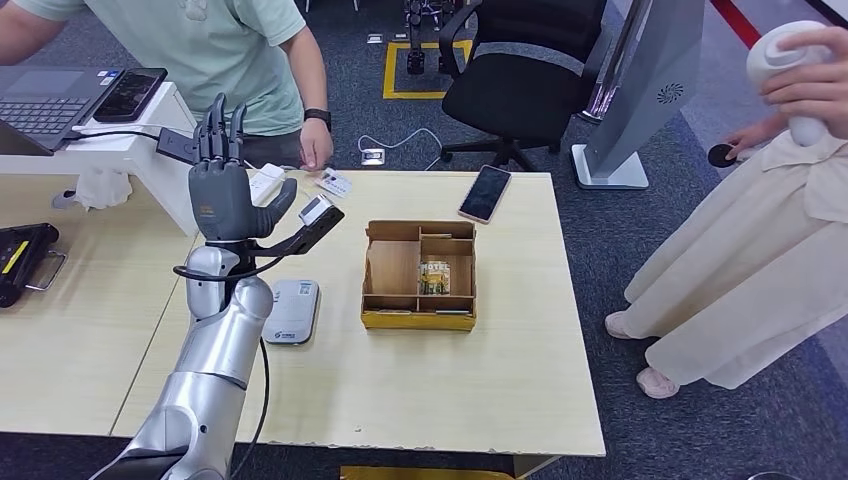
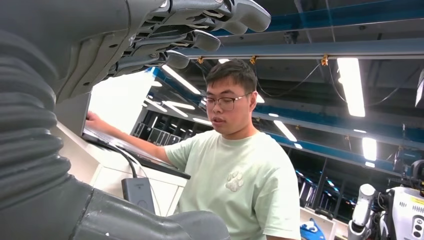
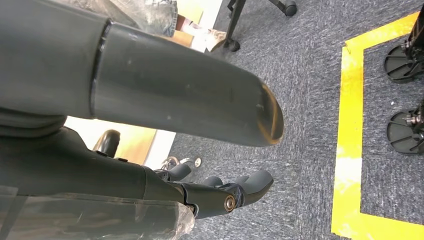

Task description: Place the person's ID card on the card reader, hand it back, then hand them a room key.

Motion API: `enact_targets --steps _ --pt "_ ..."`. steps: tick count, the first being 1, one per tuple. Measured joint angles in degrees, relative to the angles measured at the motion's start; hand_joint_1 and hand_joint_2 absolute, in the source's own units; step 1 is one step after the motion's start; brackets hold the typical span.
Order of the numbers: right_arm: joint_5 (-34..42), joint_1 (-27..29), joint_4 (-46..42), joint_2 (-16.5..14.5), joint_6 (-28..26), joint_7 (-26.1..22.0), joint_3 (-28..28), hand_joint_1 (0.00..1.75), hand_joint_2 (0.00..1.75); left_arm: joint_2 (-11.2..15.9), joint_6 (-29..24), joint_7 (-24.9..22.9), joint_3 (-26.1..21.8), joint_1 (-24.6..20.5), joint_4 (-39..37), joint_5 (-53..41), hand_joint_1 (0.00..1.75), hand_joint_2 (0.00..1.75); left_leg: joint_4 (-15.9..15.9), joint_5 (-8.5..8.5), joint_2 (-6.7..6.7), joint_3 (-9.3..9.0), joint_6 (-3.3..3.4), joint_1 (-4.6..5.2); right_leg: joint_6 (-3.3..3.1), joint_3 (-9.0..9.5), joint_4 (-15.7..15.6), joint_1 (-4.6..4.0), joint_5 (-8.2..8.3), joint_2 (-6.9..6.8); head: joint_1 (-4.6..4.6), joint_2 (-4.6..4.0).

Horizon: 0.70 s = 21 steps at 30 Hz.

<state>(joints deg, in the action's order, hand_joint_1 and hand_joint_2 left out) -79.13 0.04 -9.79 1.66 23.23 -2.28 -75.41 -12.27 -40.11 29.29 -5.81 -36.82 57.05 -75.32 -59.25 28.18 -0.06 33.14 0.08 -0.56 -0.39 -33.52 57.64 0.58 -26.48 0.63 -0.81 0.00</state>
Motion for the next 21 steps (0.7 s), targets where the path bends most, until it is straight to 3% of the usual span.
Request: enact_targets --steps 21 --pt "-0.1 -0.1 0.0 0.0 0.1 0.0 0.0 0.0 0.0 1.4 0.0 -0.7 0.7 0.0 0.1 -0.1 0.0 1.75 0.0 0.0 0.0 0.0 0.0 0.0 0.0 0.0 0.0 0.0 0.0 0.0 0.0 -0.01"
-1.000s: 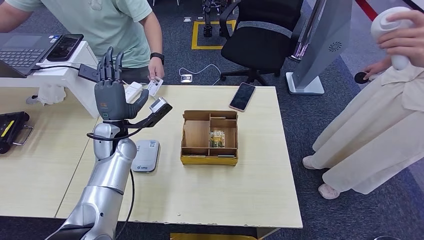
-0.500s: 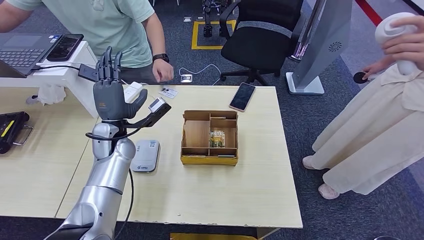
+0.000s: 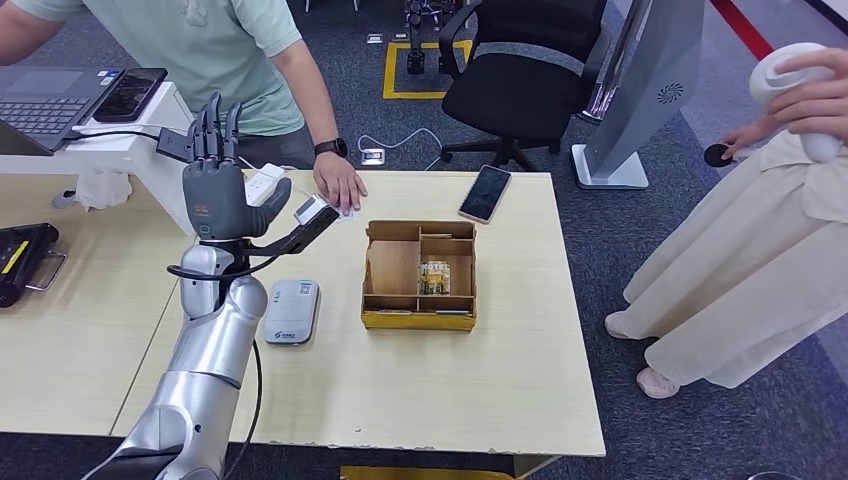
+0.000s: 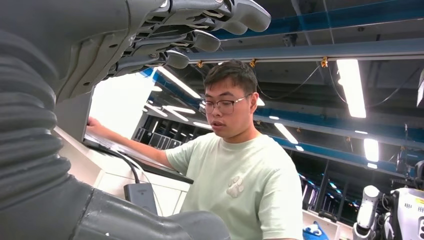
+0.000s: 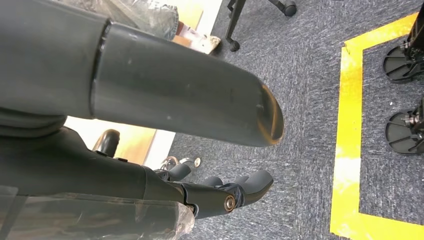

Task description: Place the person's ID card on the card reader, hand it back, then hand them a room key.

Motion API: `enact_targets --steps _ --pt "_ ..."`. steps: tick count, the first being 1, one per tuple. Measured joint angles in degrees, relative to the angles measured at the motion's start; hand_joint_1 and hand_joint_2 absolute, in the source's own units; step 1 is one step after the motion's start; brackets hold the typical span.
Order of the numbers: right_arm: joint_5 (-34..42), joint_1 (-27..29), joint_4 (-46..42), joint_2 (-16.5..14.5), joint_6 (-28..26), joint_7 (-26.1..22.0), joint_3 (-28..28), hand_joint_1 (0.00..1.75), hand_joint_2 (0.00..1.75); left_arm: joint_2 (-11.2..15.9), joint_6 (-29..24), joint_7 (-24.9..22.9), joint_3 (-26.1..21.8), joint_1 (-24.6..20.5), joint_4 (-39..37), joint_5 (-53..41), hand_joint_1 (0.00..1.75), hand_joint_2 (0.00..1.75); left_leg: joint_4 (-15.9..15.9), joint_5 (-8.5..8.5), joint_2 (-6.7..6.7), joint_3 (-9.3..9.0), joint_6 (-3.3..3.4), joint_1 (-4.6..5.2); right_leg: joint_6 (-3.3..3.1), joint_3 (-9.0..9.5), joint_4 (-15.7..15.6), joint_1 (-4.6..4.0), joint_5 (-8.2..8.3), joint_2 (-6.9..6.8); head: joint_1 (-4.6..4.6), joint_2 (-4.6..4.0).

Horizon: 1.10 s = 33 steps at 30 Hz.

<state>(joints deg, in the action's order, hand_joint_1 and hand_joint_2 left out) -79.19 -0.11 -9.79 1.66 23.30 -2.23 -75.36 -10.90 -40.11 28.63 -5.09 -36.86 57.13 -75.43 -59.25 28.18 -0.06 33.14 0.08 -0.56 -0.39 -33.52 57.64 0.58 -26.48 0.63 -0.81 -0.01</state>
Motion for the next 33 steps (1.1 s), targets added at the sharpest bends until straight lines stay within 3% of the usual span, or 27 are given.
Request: enact_targets --steps 22,29,33 --pt "0.0 -0.2 0.0 0.0 0.0 0.0 0.0 0.0 0.0 0.5 0.0 -0.4 0.7 0.0 0.0 -0.1 0.0 1.75 0.0 0.0 0.0 0.0 0.0 0.0 0.0 0.0 0.0 0.0 0.0 0.0 0.0 0.01" --pt "0.1 -0.2 0.0 0.0 0.1 0.0 0.0 0.0 0.0 1.8 0.0 -2.1 3.0 -0.1 -0.6 0.2 0.0 1.75 0.0 0.0 0.01 0.0 0.0 0.0 0.0 -0.01 0.0 0.0 0.0 0.0 -0.01 0.01" --pt "0.2 -0.2 0.0 0.1 0.6 -0.1 0.0 0.0 0.0 3.8 0.1 -3.5 7.0 -1.0 -4.9 1.1 0.0 1.75 0.0 0.0 0.01 0.0 0.0 0.0 0.0 -0.01 0.0 0.0 0.0 0.01 0.01 0.0"
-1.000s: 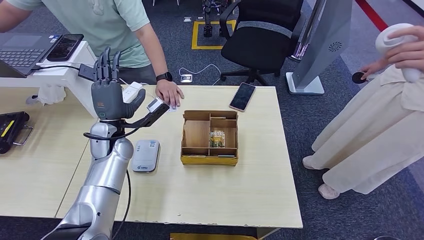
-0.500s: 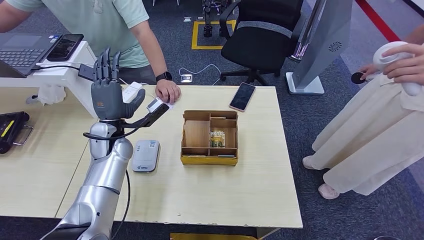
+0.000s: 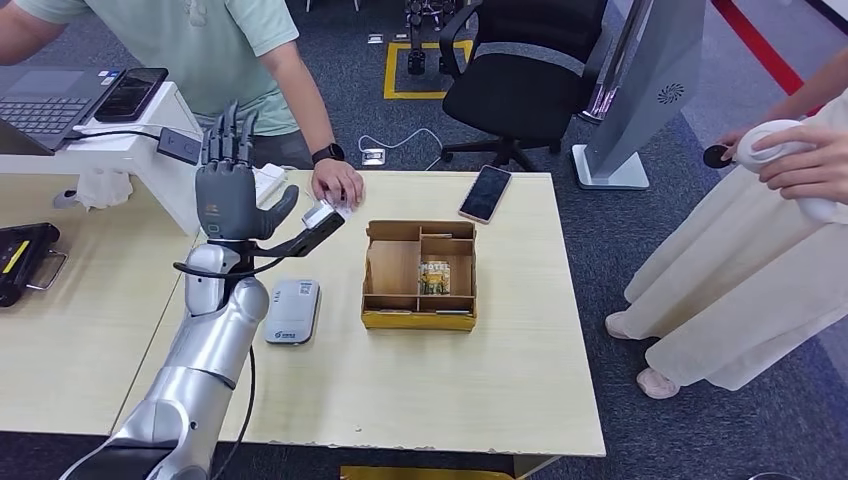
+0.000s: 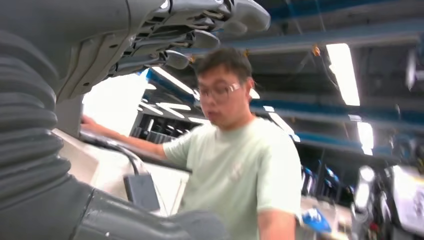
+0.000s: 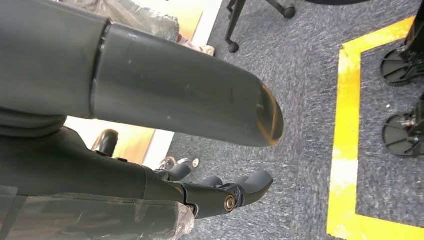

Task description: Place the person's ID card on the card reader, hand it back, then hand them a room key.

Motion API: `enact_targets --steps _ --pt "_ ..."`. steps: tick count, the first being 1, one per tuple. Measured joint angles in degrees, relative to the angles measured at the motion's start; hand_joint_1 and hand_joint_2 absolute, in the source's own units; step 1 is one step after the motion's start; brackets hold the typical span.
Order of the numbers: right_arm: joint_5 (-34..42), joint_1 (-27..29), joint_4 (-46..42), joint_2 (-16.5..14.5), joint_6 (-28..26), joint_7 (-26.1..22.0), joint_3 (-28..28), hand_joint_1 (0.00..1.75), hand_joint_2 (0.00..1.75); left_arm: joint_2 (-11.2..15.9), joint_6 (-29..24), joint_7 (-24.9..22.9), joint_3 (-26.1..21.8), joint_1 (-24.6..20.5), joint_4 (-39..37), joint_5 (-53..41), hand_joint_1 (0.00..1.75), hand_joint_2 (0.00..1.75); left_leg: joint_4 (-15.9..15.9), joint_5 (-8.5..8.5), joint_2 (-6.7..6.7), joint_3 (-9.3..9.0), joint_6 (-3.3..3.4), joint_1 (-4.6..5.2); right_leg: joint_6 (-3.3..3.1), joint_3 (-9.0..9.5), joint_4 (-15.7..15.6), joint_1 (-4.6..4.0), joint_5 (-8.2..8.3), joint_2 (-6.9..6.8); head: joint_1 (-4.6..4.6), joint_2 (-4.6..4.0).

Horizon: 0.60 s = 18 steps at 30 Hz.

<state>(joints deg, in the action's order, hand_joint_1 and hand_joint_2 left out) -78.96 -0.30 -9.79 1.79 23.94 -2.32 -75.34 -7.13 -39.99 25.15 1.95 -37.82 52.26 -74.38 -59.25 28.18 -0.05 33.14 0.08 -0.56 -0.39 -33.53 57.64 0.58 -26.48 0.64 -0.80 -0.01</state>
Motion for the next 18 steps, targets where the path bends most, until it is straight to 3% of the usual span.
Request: enact_targets --steps 8,18 --pt "0.0 0.1 0.0 0.4 0.5 -0.1 0.0 0.0 0.0 3.7 0.0 -1.3 7.0 0.0 -5.9 2.8 0.0 1.75 0.0 0.0 0.01 0.01 0.0 0.0 0.0 -0.01 0.0 0.0 0.0 0.02 -0.01 0.01" --pt "0.1 0.1 0.0 0.6 0.5 -0.1 0.0 0.0 0.0 5.6 0.0 -2.7 9.8 0.1 -8.5 3.6 0.0 1.75 0.0 0.0 0.01 0.02 0.0 0.0 0.0 0.0 0.0 0.0 0.0 0.0 -0.01 0.01"
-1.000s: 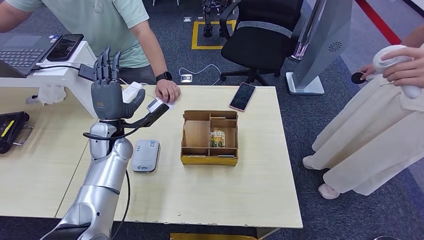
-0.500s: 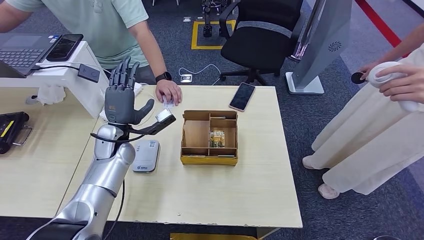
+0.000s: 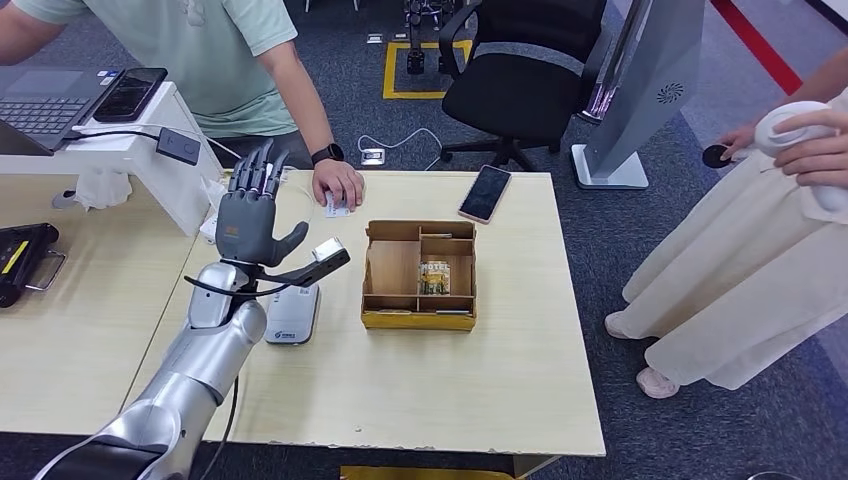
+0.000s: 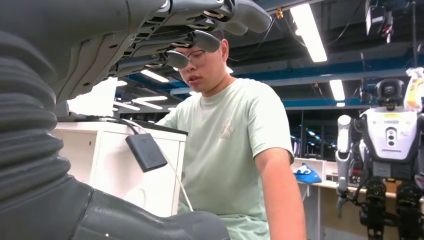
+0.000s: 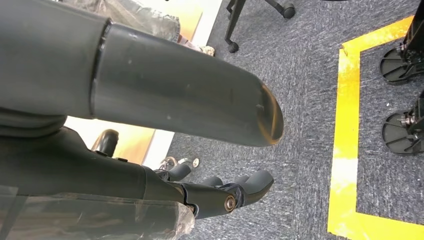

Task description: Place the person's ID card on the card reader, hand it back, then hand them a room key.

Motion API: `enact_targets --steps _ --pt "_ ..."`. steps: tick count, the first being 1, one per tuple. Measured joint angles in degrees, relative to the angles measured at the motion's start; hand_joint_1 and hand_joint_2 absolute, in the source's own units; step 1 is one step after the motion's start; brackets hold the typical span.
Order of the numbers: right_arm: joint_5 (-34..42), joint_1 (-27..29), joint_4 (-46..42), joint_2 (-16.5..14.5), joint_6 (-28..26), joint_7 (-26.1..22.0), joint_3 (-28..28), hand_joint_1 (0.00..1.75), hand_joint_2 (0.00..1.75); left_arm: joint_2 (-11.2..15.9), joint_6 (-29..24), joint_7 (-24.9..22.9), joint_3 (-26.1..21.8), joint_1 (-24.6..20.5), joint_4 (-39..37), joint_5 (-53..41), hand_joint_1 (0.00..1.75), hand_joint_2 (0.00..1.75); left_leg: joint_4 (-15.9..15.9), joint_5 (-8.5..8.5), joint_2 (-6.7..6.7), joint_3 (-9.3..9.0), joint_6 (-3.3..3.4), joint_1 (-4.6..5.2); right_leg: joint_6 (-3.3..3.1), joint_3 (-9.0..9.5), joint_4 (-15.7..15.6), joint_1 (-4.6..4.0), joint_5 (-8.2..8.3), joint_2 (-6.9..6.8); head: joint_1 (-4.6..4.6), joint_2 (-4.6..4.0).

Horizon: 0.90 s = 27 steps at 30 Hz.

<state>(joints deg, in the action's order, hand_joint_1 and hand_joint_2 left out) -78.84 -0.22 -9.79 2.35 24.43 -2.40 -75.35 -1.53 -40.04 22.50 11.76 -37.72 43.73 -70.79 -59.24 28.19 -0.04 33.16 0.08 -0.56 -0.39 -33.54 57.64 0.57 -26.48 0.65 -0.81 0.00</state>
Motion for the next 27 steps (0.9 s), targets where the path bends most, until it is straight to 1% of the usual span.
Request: enact_targets --steps 8,16,21,25,26,27 --pt "0.0 0.1 0.0 0.0 0.0 -0.2 0.0 0.0 0.0 1.5 0.0 -0.4 1.1 0.9 -0.5 0.6 0.0 1.75 0.0 0.0 0.0 0.0 0.0 -0.01 0.0 0.0 0.0 0.0 0.0 0.0 0.0 0.0" --pt "0.0 0.2 0.0 0.1 0.0 -0.2 0.0 0.0 0.0 1.5 -0.1 1.9 1.1 1.6 1.1 2.9 0.0 1.75 0.0 0.0 0.0 0.0 0.0 0.0 0.0 0.0 0.0 0.0 0.0 -0.01 0.0 0.0" --pt "0.0 0.3 0.0 0.1 0.0 -0.2 0.0 0.0 0.0 1.4 -0.1 2.6 1.1 1.6 2.3 3.2 0.0 1.75 0.0 0.0 0.0 0.0 0.0 0.0 0.0 0.0 0.0 0.0 0.0 -0.01 0.0 -0.01" --pt "0.0 0.3 0.0 0.1 0.0 -0.2 0.0 0.0 0.0 1.4 -0.1 3.4 1.1 1.7 2.4 3.8 0.0 0.0 0.0 0.0 -0.01 0.0 0.0 0.0 0.0 0.0 0.0 0.0 0.0 -0.01 0.0 0.0" --pt "0.0 0.3 0.0 0.1 0.0 -0.3 0.0 0.0 0.0 1.4 -0.1 3.6 1.1 1.7 2.4 4.0 0.0 0.0 0.0 0.0 -0.01 0.0 0.0 -0.01 0.0 0.0 0.0 0.0 0.0 -0.01 0.0 0.0" --pt "-0.1 0.3 0.0 0.1 0.0 -0.3 0.0 0.0 0.0 1.4 -0.1 3.8 1.1 1.7 2.4 4.1 0.0 0.44 0.0 0.0 -0.01 0.0 0.0 -0.01 0.0 0.0 0.0 0.0 0.0 -0.01 0.0 0.0"
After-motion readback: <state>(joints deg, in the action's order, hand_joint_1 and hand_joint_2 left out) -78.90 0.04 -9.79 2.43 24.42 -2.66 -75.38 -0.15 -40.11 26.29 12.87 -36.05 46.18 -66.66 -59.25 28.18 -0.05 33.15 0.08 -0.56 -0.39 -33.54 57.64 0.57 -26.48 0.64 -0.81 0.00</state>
